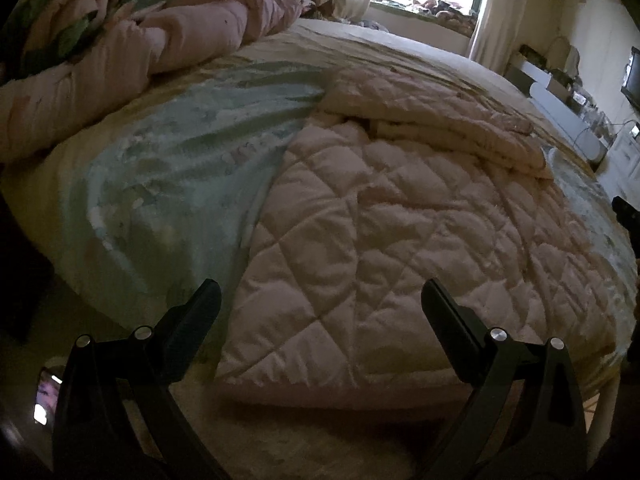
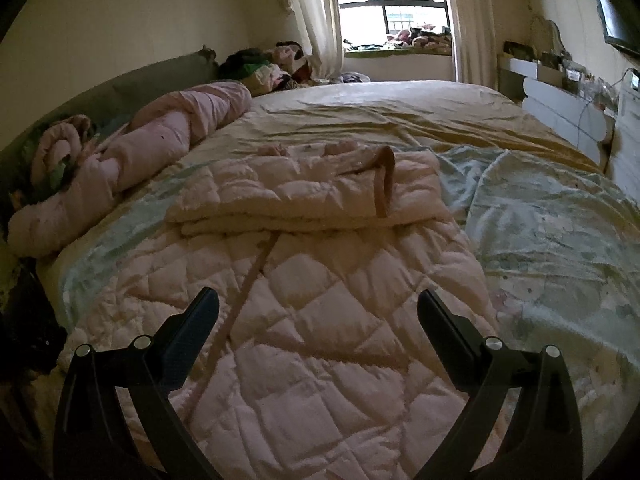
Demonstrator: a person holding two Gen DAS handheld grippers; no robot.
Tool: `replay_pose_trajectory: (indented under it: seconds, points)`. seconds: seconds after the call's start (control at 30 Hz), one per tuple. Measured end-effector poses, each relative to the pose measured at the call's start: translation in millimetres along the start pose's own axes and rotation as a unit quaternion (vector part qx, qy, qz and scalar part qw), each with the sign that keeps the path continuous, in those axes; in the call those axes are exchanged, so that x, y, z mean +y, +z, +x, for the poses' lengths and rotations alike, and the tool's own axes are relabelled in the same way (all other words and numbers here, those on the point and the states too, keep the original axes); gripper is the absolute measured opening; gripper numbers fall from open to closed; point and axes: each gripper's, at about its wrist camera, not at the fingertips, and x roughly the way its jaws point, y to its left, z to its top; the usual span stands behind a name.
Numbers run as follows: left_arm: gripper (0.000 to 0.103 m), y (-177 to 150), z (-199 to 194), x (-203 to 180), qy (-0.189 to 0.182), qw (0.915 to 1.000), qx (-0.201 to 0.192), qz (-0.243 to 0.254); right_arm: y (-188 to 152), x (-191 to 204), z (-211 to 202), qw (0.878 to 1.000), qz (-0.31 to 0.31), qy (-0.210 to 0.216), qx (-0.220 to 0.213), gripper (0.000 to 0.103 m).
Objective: Fold large clothes
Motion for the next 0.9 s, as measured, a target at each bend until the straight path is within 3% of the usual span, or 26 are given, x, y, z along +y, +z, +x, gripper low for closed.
replay_pose_trajectory:
  seconds: [0.27, 0.73, 0.8, 0.87, 0.9]
  points:
    - [0.094, -12.9, 13.1, 19.0, 0.004, 0.9994, 0.025, -0.023, -10.7, -10.7, 0.5, 1.0, -0.002, -0.009, 0.014, 0.099]
    - [0.093, -28.4, 23.9, 42.7, -0.045, 0.9963, 0.043, -0.059, -21.5, -34.0, 5.0, 0.999, 0.004, -0.03, 0.038, 0.099]
    - [0.083, -29.4, 23.2, 42.6, -0.052, 0.9961, 0.037, -0.061, -24.0, -35.8, 6.3, 0.999, 0.001, -0.033, 0.043, 0.099]
    - [0.059, -29.6, 23.9, 43.1, -0.057, 0.9957, 0.036, -0.063, -26.7, -38.8, 5.9, 0.998, 0.003, -0.036, 0.046, 0.099]
    - [0.057, -29.7, 24.4, 44.3, -0.054, 0.9958, 0.037, -0.063, -27.4, -40.0, 5.3, 0.998, 0.004, -0.037, 0.047, 0.099]
